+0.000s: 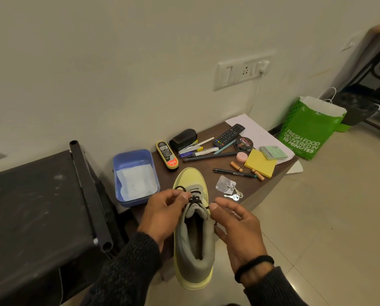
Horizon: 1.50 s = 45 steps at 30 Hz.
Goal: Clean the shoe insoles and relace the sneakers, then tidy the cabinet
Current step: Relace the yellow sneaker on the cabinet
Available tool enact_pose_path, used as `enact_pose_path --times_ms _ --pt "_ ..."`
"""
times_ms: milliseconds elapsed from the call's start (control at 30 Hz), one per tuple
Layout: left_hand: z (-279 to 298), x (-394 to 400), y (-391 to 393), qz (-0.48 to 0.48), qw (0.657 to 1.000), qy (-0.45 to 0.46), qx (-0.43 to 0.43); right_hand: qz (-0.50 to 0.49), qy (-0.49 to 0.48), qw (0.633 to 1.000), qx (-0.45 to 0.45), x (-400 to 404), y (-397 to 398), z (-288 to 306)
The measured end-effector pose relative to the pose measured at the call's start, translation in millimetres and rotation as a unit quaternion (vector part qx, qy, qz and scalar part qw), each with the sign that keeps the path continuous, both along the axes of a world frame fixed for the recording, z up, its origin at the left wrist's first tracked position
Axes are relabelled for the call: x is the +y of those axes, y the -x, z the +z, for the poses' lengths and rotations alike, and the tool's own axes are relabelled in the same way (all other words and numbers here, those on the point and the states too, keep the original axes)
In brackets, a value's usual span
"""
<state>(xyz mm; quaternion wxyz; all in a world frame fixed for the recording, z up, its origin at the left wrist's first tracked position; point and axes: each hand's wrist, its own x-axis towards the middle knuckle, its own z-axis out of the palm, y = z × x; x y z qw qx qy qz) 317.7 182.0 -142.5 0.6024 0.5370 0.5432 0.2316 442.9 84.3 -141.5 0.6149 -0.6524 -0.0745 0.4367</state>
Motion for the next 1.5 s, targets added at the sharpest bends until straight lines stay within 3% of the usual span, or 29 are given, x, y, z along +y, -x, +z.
enact_pose_path --times_ms 167,433,567,667,800,967,1033,1167,1300,1400,1500 --pt "0.9 -3.7 -6.6 0.044 0.999 -0.007 -0.014 -0.048 -0.008 0.996 0.08 3.0 -0.1 -5.0" --pt "4.9 -7.2 -5.8 0.052 0.996 0.039 -0.064 -0.026 0.016 0.993 0.112 14.1 -5.9 -7.7" --pt "7.0 -7.6 -3.7 0.051 0.995 0.048 -0.078 0.046 0.074 0.996 0.029 18.8 -10.1 -10.0" --pt "8.7 -7.7 -2.7 0.053 0.993 0.053 -0.093 0.014 0.065 0.998 -0.015 21.1 -4.1 -15.1" --pt "11.0 -7.1 -3.0 0.053 0.993 0.05 -0.093 -0.044 0.0 0.996 0.081 20.0 -3.1 -10.5" --pt "9.8 -4.3 -1.6 0.085 0.987 0.062 -0.12 -0.049 -0.088 0.98 0.173 17.7 -6.3 -10.3" --pt "10.3 -2.0 -0.6 0.133 0.969 0.118 -0.172 -0.063 -0.099 0.973 0.199 18.0 -8.3 -13.4" --pt "6.7 5.2 1.9 0.248 0.889 0.264 -0.28 -0.111 -0.089 0.958 0.249 17.4 -13.9 -25.3" --pt "0.8 8.7 2.1 0.29 0.853 0.313 -0.302 -0.11 -0.093 0.955 0.259 14.9 -15.4 -26.6" --pt "3.3 6.1 2.2 0.271 0.874 0.28 -0.29 -0.091 -0.092 0.964 0.231 12.5 -17.4 -21.6" --pt "6.1 4.1 4.1 0.238 0.928 0.165 -0.235 -0.086 -0.084 0.981 0.155 10.2 -17.9 -11.6"
